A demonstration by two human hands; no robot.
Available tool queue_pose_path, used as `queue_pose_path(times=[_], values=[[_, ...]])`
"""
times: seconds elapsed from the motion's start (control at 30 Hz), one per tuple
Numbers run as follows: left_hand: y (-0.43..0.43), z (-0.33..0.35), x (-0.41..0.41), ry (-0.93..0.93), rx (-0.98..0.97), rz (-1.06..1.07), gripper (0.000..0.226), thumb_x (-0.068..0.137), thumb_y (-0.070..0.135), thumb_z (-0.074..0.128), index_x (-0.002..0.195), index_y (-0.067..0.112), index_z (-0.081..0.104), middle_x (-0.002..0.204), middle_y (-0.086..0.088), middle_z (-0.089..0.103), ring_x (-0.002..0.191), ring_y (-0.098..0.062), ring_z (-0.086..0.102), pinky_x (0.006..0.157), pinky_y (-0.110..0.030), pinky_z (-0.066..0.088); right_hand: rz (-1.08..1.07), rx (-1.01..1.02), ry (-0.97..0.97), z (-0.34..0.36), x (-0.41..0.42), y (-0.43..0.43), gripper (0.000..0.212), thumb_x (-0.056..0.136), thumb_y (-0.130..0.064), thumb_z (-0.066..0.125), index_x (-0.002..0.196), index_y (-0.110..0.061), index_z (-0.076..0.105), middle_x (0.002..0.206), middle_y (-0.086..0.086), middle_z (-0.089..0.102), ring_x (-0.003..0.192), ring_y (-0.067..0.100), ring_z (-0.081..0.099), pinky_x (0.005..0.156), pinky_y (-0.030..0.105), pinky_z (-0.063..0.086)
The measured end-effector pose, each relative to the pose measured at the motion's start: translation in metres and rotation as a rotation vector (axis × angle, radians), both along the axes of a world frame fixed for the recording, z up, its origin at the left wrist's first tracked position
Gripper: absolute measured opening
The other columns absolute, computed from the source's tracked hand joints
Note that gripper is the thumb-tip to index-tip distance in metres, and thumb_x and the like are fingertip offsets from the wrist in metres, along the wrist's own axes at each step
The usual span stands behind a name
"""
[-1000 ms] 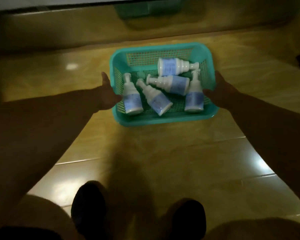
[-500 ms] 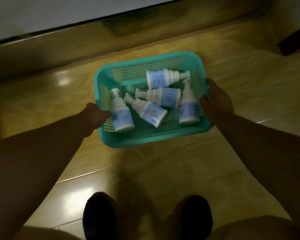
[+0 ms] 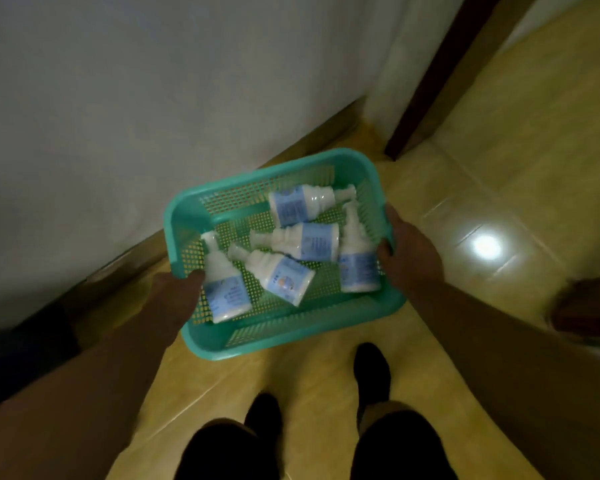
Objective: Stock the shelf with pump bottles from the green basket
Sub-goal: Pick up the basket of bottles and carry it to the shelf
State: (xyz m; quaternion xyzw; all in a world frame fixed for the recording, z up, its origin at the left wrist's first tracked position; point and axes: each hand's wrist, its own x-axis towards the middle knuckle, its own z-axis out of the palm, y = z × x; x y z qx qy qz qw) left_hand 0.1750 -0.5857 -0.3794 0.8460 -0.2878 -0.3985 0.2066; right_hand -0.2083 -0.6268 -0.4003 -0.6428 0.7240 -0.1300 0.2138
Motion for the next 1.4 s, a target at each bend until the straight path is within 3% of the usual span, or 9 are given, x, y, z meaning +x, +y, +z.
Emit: queue_pose_path(times=[0.27, 0.47, 0.53, 0.63, 0.73, 0.87, 1.03, 1.2, 1.4], values=[[0.02, 0.196, -0.031, -0.055, -0.072, -0.472, 0.031, 0.095, 0.025, 0.053, 0.078, 0.001, 0.062, 0.066, -0.011, 0.059, 0.06, -0.024, 0.055, 0.053, -0.029, 0.038, -0.287, -0.076, 0.052, 0.195, -0.041, 0.157, 0.07, 0.093, -0.034, 0.05, 0.156, -0.03, 0.018, 0.102, 0.004, 0.062, 0.079, 0.009, 0.051, 0.067, 0.025, 0.038], [0.043, 0.283, -0.097, -0.188, -0.23, -0.903, 0.037, 0.095, 0.025, 0.047, 0.066, 0.005, 0.057, 0.059, -0.008, 0.059, 0.056, -0.022, 0.058, 0.05, -0.029, 0.037, -0.559, -0.141, 0.012, 0.273, -0.076, 0.287, 0.066, 0.094, -0.029, 0.055, 0.154, -0.026, 0.028, 0.111, 0.012, 0.066, 0.094, 0.026, 0.065, 0.076, 0.028, 0.045], [0.062, 0.295, -0.124, -0.186, -0.271, -0.99, 0.038, 0.096, 0.026, 0.044, 0.066, 0.007, 0.057, 0.06, -0.008, 0.06, 0.057, -0.023, 0.058, 0.05, -0.029, 0.037, -0.656, -0.154, -0.022, 0.288, -0.087, 0.338, 0.064, 0.096, -0.029, 0.053, 0.154, -0.029, 0.026, 0.116, 0.011, 0.066, 0.091, 0.018, 0.064, 0.08, 0.028, 0.051], [0.101, 0.312, -0.174, -0.144, -0.329, -1.096, 0.034, 0.096, 0.023, 0.045, 0.067, 0.01, 0.058, 0.06, -0.002, 0.061, 0.057, -0.015, 0.059, 0.049, -0.025, 0.037, -0.753, -0.168, 0.011, 0.304, -0.11, 0.417, 0.063, 0.096, -0.033, 0.052, 0.153, -0.033, 0.024, 0.106, 0.004, 0.069, 0.072, -0.002, 0.055, 0.06, 0.011, 0.043], [0.154, 0.324, -0.23, -0.093, -0.293, -1.201, 0.031, 0.095, 0.032, 0.048, 0.077, 0.013, 0.064, 0.068, -0.003, 0.066, 0.063, -0.017, 0.062, 0.052, -0.027, 0.044, -0.87, -0.2, 0.01, 0.316, -0.142, 0.504, 0.061, 0.095, -0.03, 0.056, 0.152, -0.032, 0.034, 0.109, 0.008, 0.07, 0.077, 0.012, 0.057, 0.066, 0.021, 0.041], [0.24, 0.326, -0.303, -0.008, -0.252, -1.301, 0.033, 0.091, 0.042, 0.055, 0.078, 0.014, 0.066, 0.073, -0.004, 0.069, 0.068, -0.022, 0.066, 0.055, -0.032, 0.048, -1.0, -0.285, 0.004, 0.329, -0.181, 0.625, 0.055, 0.094, -0.027, 0.056, 0.147, -0.031, 0.043, 0.085, 0.003, 0.069, 0.066, 0.011, 0.058, 0.059, 0.023, 0.037], [0.341, 0.327, -0.396, 0.109, -0.177, -1.532, 0.037, 0.088, 0.044, 0.058, 0.077, 0.011, 0.072, 0.073, -0.012, 0.072, 0.073, -0.036, 0.069, 0.068, -0.054, 0.056, -1.105, -0.281, 0.014, 0.339, -0.227, 0.766, 0.053, 0.095, -0.026, 0.053, 0.147, -0.027, 0.044, 0.071, 0.001, 0.065, 0.06, 0.013, 0.059, 0.058, 0.029, 0.044], [0.422, 0.325, -0.48, 0.171, -0.127, -1.701, 0.029, 0.094, 0.035, 0.054, 0.076, 0.022, 0.074, 0.069, -0.005, 0.072, 0.068, -0.031, 0.071, 0.055, -0.043, 0.059, -1.199, -0.181, 0.124, 0.347, -0.269, 0.874, 0.05, 0.099, -0.031, 0.048, 0.149, -0.03, 0.041, 0.112, 0.016, 0.071, 0.095, 0.033, 0.067, 0.078, 0.037, 0.052], [0.484, 0.316, -0.565, 0.306, 0.02, -1.819, 0.027, 0.097, 0.026, 0.052, 0.09, 0.011, 0.073, 0.086, -0.012, 0.074, 0.077, -0.031, 0.073, 0.065, -0.045, 0.061, -1.266, -0.097, 0.198, 0.339, -0.313, 0.959, 0.055, 0.1, -0.043, 0.046, 0.149, -0.02, 0.039, 0.126, 0.021, 0.065, 0.109, 0.038, 0.064, 0.087, 0.037, 0.049]])
